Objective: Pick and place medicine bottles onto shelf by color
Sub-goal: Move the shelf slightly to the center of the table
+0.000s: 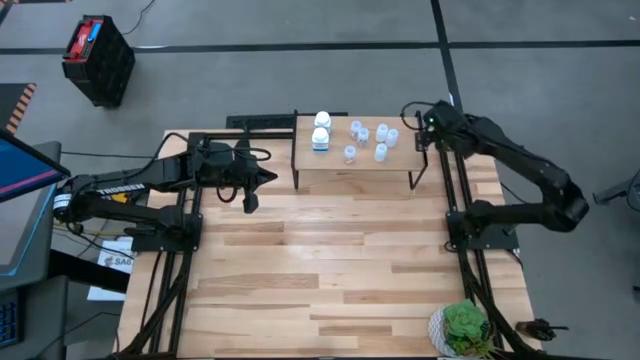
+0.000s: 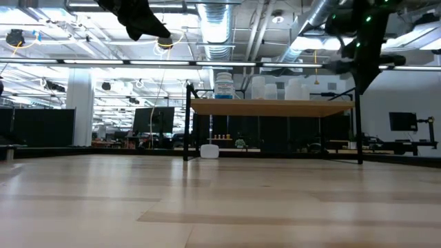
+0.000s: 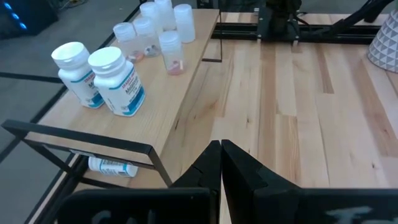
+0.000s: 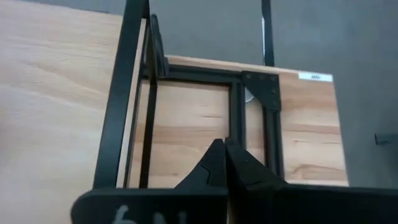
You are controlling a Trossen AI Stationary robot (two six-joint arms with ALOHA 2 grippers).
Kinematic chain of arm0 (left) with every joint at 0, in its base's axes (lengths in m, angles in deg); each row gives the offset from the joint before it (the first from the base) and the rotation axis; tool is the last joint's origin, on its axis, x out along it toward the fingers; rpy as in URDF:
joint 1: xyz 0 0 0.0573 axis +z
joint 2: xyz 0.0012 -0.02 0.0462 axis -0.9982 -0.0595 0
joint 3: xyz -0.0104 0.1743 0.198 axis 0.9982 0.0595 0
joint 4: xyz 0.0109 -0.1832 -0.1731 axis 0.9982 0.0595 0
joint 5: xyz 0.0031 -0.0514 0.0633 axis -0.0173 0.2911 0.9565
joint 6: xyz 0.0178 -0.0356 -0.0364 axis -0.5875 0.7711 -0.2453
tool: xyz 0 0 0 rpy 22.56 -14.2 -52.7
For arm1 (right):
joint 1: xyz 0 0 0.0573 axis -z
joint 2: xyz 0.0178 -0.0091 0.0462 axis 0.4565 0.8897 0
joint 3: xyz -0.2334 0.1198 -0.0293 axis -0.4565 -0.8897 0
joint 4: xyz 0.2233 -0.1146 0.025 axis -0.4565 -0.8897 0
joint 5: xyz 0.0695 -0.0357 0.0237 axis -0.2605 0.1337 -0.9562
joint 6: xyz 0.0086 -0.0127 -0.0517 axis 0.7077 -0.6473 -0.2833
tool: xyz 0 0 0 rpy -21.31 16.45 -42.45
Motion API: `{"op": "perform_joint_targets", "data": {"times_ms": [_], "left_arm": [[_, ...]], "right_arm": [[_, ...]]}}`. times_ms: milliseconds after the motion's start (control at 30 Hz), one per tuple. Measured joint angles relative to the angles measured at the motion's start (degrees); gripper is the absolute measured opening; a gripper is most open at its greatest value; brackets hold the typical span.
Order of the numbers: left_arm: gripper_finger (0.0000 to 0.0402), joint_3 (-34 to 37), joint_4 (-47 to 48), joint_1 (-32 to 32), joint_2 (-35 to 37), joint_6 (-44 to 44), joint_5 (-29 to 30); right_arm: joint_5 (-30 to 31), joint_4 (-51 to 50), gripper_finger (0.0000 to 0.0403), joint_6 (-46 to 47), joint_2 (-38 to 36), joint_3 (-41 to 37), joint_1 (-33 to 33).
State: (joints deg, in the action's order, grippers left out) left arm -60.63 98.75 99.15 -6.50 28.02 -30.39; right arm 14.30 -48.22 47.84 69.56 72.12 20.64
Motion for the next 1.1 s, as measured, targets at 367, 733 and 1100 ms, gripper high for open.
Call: {"op": "perform_joint_targets", "data": {"times_ms": [367, 733, 1100], "left_arm": [[0.0, 0.0, 0.4, 0.02, -0.03, -1.4, 0.02], [0.0, 0.0, 0.42, 0.02, -0.03, -1.38, 0.02], [0.0, 0.0, 2.21, 0.02, -0.03, -1.33, 0.02]], "right_arm": [[-4.88, 4.57, 0.0002, -2.6, 2.8, 0.15, -4.78], [-5.55, 7.3, 0.0002, -2.56, 7.91, 0.15, -5.3], [-9.22, 16.43, 0.0002, -4.47, 11.21, 0.13, -7.66]]}}
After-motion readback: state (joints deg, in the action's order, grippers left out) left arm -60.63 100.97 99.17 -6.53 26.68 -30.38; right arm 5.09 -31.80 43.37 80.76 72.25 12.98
